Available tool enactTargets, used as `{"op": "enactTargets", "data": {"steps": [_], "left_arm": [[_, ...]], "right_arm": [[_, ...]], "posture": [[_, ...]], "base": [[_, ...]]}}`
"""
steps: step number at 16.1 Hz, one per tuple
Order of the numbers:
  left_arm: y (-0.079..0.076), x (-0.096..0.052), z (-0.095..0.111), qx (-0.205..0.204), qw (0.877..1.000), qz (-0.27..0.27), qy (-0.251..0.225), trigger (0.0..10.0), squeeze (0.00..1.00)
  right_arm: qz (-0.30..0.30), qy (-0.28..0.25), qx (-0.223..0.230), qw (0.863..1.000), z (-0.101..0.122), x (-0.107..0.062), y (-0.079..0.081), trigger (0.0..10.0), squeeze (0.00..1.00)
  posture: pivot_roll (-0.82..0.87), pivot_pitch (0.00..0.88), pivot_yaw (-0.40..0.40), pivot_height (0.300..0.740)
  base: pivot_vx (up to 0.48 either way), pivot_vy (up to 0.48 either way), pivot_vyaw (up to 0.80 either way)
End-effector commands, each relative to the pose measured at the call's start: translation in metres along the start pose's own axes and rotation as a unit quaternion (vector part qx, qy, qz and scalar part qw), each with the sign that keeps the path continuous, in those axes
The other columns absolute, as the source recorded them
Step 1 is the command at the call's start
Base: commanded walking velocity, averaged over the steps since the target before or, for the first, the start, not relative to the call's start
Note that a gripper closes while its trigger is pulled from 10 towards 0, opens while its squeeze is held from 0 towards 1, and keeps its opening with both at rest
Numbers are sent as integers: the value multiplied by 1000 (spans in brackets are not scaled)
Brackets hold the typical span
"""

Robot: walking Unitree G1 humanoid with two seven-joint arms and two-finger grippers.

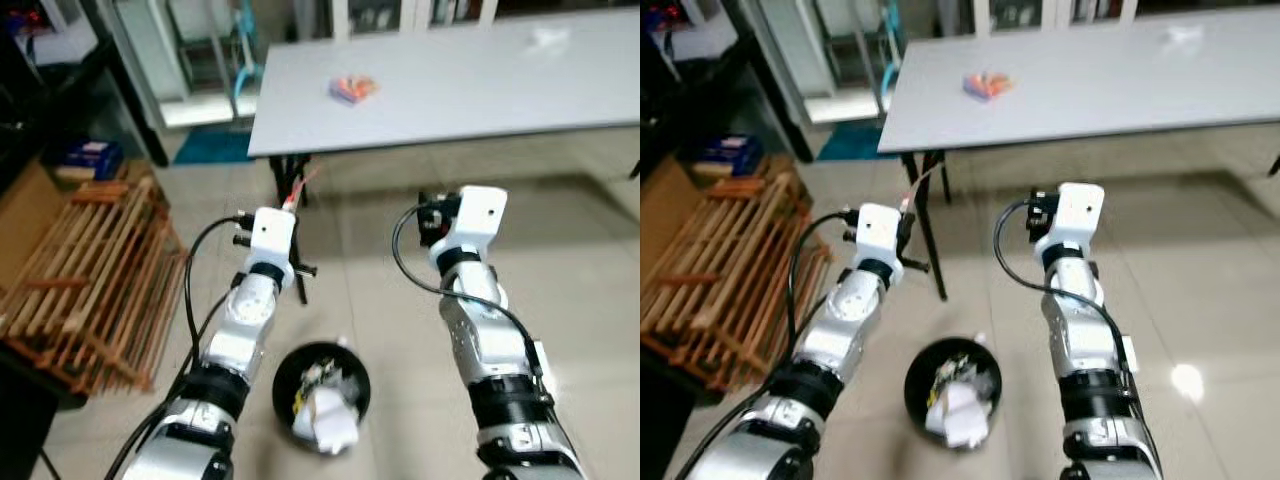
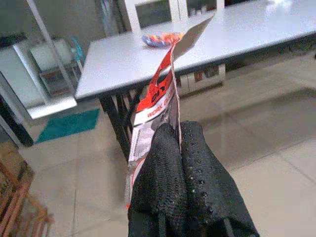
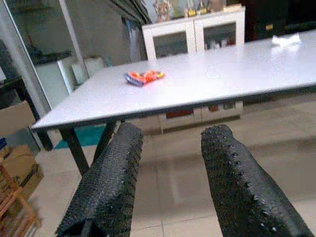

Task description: Picking trash to rubbish bin

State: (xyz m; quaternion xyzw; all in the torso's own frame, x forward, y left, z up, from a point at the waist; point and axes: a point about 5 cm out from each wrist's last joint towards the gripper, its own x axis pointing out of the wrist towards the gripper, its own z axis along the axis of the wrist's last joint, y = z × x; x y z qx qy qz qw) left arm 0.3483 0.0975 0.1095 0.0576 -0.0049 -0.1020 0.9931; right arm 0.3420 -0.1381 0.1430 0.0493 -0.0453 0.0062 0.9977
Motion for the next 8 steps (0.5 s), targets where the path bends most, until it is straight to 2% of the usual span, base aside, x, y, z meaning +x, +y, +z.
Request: {"op": "enactTargets", "data": {"steps": [1,6,8], "left_arm": [[13,0,1,10,1000,14,-2,10000,0],[11,-1,2,5,1000,11,-9,10000,0],[11,-1,-1,6,1000,12,-4,10000,0]], "right_arm": [[20,-5,9,1000,4,2,14,10000,0],[20,-5,9,1000,4,2,14,10000,0],[20,-5,9,1000,4,2,14,10000,0]], "posture": [[-20,9,112,740],[-21,11,112,740],[-21,11,112,740]], "base": [[352,0,0],[332,0,0],[0,0,0]]}}
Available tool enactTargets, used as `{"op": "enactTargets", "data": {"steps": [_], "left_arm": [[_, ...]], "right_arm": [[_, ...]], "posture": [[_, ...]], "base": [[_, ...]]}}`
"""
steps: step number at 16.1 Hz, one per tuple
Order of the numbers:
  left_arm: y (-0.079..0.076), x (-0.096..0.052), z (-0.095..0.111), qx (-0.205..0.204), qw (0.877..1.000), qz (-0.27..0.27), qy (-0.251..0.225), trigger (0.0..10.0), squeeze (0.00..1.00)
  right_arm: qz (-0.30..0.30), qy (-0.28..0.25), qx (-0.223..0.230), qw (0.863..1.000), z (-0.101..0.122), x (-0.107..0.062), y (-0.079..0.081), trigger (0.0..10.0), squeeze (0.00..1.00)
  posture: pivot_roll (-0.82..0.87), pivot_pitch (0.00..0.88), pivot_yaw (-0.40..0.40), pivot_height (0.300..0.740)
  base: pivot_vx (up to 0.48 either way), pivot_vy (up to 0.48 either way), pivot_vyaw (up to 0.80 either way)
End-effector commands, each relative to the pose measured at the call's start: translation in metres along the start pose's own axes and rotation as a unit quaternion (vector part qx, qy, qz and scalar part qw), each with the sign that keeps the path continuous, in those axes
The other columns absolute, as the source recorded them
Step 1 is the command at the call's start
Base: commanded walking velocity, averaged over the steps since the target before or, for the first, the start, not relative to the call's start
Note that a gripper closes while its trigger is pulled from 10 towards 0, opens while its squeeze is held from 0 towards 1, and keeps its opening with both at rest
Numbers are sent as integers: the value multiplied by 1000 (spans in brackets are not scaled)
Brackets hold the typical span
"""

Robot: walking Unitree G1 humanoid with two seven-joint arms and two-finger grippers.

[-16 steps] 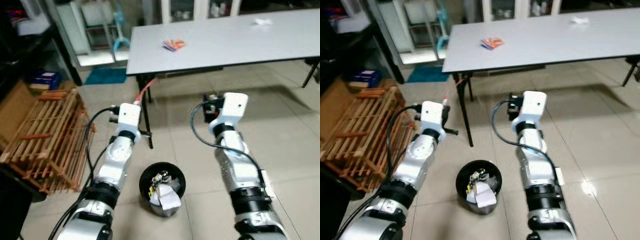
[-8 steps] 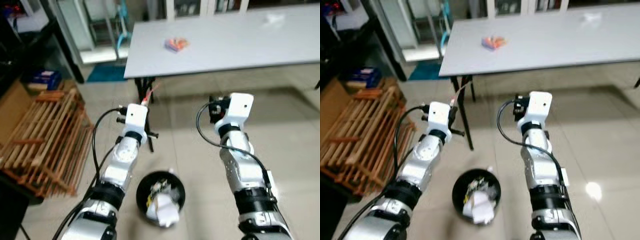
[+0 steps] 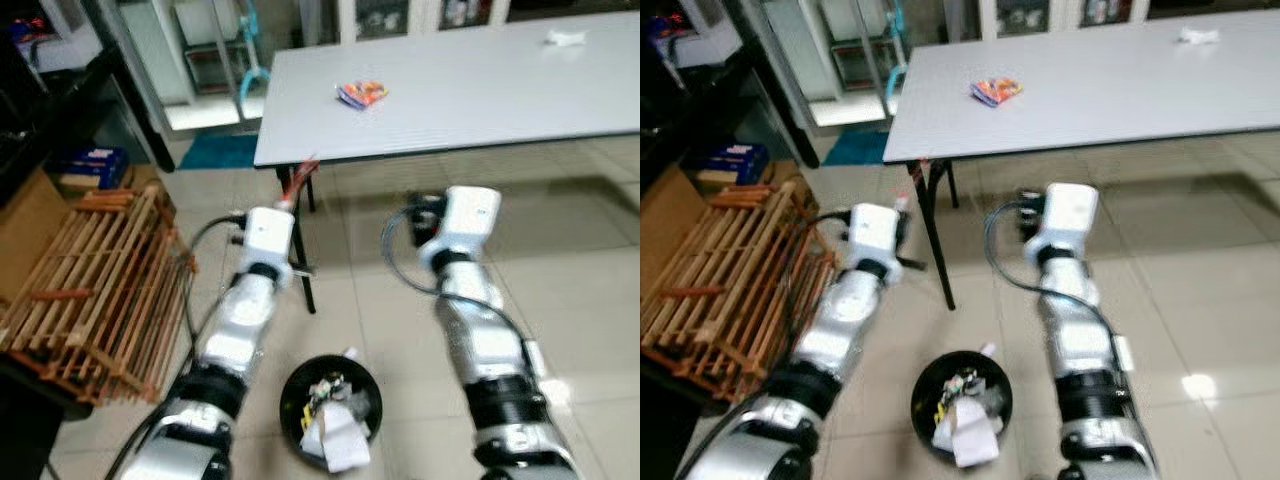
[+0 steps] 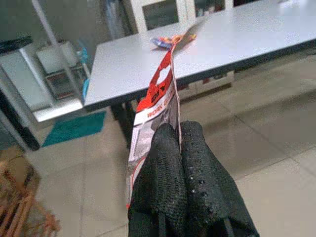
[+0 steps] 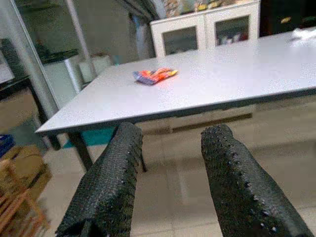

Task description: Picking trash to rubbish bin

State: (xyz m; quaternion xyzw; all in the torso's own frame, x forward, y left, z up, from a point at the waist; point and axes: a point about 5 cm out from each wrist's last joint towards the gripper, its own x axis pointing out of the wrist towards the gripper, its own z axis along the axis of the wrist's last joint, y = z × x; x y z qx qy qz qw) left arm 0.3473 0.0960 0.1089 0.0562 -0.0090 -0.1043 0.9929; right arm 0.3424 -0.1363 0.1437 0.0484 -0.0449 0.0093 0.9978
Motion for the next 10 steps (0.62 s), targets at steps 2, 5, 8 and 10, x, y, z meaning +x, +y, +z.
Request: {"op": "enactTargets", "data": {"steps": [2,5,8,10], "left_arm": [[12,-1,-3,8,1000,10,8,10000,0],[8,-3,-26,1,997,-24,70,10000,0],[9,-10,-53,23,987,-45,151,10000,0],[6,-23,-78,33,973,-66,218,10000,0]], "right_arm": [[17,-5,9,1000,3,1,12,10000,0],[17,-5,9,1000,4,1,13,10000,0],[17,-6,9,1000,4,2,12,10000,0],[16,-6,8,1000,4,1,12,10000,0]], "posture": [[-22,11,113,740],[-22,12,110,740],[-30,13,113,740],[-37,15,112,740]], "base": [[0,0,0],[0,0,0],[0,0,0],[0,0,0]]}}
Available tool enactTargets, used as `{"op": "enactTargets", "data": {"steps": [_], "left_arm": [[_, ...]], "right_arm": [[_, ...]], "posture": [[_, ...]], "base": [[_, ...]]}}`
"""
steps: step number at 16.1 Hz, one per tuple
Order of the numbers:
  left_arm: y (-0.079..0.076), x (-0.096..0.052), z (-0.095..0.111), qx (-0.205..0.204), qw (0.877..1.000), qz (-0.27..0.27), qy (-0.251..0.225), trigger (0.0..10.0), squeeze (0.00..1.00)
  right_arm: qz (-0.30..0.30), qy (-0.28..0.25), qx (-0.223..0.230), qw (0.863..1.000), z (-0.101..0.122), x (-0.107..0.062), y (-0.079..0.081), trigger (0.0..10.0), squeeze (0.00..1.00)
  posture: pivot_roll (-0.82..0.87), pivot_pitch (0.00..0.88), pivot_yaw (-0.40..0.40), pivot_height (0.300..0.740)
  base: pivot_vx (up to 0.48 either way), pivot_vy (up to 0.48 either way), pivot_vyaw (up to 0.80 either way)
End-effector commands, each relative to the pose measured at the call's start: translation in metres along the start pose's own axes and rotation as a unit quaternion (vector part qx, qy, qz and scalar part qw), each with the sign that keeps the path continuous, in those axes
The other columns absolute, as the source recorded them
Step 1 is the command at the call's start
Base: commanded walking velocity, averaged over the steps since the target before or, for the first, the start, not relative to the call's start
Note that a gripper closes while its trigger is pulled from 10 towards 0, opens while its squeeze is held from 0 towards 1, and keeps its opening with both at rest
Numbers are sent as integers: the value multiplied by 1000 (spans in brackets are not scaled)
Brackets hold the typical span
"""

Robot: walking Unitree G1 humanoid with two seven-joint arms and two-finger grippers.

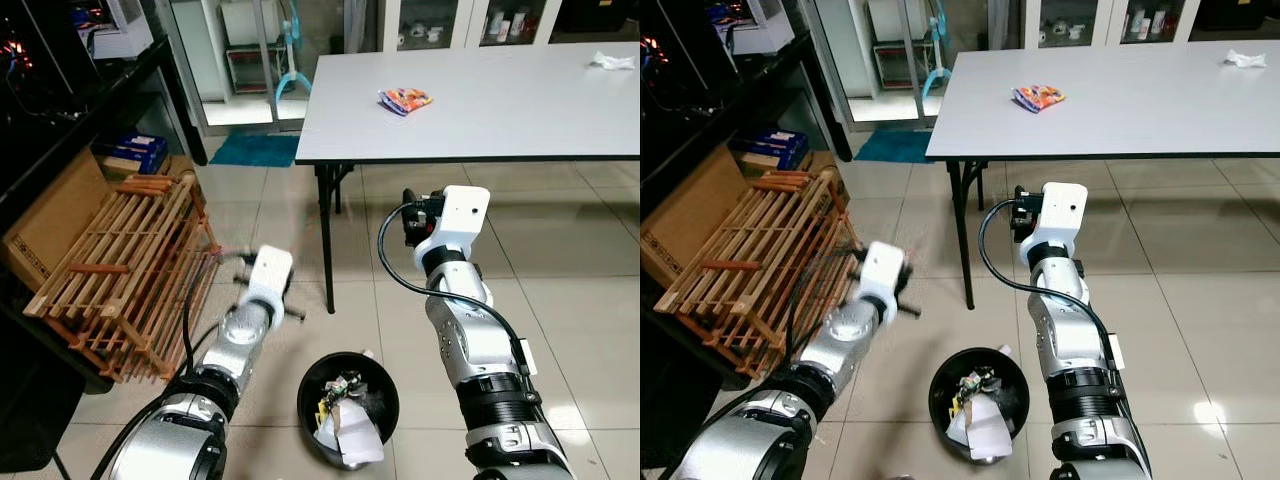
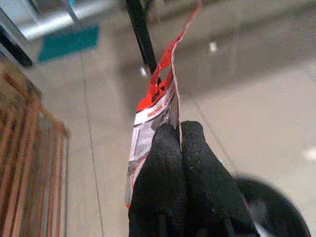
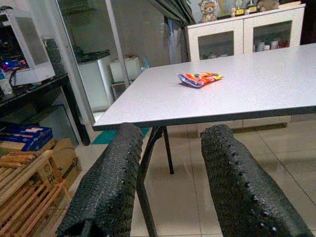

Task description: Picking trash to rubbish bin

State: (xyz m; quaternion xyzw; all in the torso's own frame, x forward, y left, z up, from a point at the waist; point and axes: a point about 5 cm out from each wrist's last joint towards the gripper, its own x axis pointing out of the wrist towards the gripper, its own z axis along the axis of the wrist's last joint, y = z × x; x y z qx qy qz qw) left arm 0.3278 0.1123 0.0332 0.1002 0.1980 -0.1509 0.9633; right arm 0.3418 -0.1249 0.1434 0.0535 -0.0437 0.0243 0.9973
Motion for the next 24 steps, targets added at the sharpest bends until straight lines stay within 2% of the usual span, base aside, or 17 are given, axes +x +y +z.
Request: {"op": "enactTargets", "data": {"steps": [1,4,7,10,13,16,17,24], "left_arm": [[-3,-2,-15,11,999,-16,43,10000,0],[-17,-7,-37,-2,994,-46,94,10000,0],[-50,-11,-51,22,985,-110,127,10000,0],[-71,-11,-46,32,980,-160,115,10000,0],[-77,-9,-41,45,979,-171,105,10000,0],[-71,-9,-41,63,981,-150,104,10000,0],[-69,-8,-40,64,982,-143,101,10000,1000],[-68,-7,-38,66,983,-138,97,10000,1000]], "right_arm": [[1,-8,2,1000,5,1,1,10000,0],[2,-8,1,1000,5,1,2,10000,0],[1,-10,1,1000,6,1,2,10000,0],[-1,-15,1,1000,9,1,1,10000,0],[-2,-15,1,1000,9,1,1,10000,0],[-2,-16,1,1000,9,1,2,10000,0],[-1,-16,1,1000,9,1,2,10000,0],[0,-16,1,1000,9,1,2,10000,0]], "posture": [[-39,15,112,740],[-48,17,115,740],[-68,19,123,740],[-86,18,134,740],[-91,12,136,740],[-88,10,136,740],[-87,10,135,740],[-84,17,131,740]], "base": [[0,0,0],[0,0,0],[0,0,0],[0,0,0],[0,0,0],[0,0,0],[0,0,0],[0,0,0]]}}
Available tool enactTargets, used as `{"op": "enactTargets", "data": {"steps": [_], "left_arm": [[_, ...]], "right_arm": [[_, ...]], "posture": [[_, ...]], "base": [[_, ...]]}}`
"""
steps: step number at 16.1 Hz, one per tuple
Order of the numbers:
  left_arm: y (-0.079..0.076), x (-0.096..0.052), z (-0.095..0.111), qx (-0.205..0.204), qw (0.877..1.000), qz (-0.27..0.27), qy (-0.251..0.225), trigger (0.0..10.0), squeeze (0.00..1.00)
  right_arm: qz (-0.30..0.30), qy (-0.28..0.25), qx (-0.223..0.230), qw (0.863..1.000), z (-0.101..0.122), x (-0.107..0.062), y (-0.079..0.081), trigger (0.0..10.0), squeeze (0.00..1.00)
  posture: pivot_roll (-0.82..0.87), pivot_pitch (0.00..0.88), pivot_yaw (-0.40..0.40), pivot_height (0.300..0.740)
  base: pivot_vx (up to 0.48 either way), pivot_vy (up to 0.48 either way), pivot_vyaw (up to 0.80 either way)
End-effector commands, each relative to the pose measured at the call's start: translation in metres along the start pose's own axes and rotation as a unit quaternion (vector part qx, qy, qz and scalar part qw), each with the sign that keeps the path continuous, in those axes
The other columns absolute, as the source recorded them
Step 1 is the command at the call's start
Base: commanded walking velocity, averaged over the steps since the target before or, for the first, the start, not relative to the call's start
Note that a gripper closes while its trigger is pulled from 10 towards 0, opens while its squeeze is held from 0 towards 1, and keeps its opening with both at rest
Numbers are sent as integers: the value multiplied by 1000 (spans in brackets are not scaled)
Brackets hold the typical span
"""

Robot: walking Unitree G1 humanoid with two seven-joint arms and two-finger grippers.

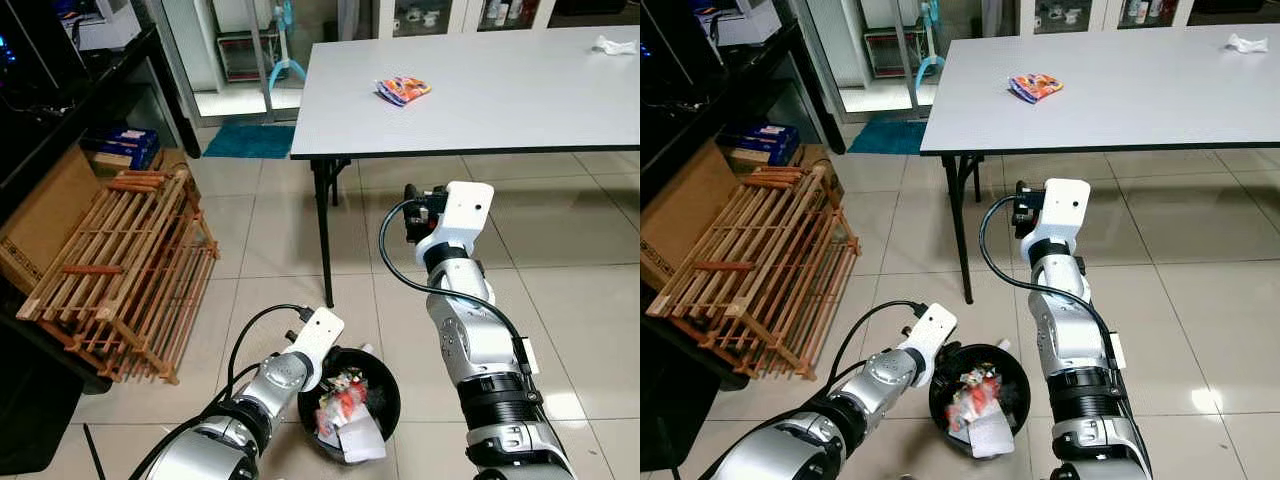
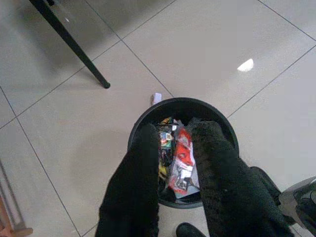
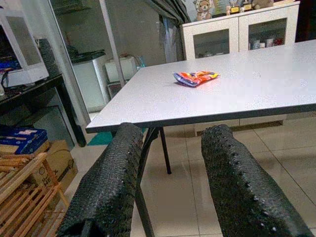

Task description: Picking trash to rubbish bin

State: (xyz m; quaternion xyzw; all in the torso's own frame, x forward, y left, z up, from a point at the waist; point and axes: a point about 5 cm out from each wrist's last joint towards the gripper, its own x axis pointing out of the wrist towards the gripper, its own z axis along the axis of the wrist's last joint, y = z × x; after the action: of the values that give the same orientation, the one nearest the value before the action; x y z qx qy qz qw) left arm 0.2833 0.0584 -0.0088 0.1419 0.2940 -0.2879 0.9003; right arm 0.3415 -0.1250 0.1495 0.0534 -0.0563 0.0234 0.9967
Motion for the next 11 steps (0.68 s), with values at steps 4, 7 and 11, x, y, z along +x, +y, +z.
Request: {"op": "enactTargets", "data": {"steps": [4,7,11], "left_arm": [[17,-2,5,-1,999,36,-10,10000,0],[49,-11,13,-59,992,100,-47,10000,0],[104,-33,37,-110,958,218,-150,10000,0]], "right_arm": [[-1,-3,1,1000,3,0,1,10000,0],[0,-1,1,1000,3,1,1,10000,0],[6,1,3,1000,2,1,3,10000,0]], "posture": [[-75,19,129,740],[-63,22,124,740],[-37,17,112,740]], "base": [[0,0,0],[0,0,0],[0,0,0]]}}
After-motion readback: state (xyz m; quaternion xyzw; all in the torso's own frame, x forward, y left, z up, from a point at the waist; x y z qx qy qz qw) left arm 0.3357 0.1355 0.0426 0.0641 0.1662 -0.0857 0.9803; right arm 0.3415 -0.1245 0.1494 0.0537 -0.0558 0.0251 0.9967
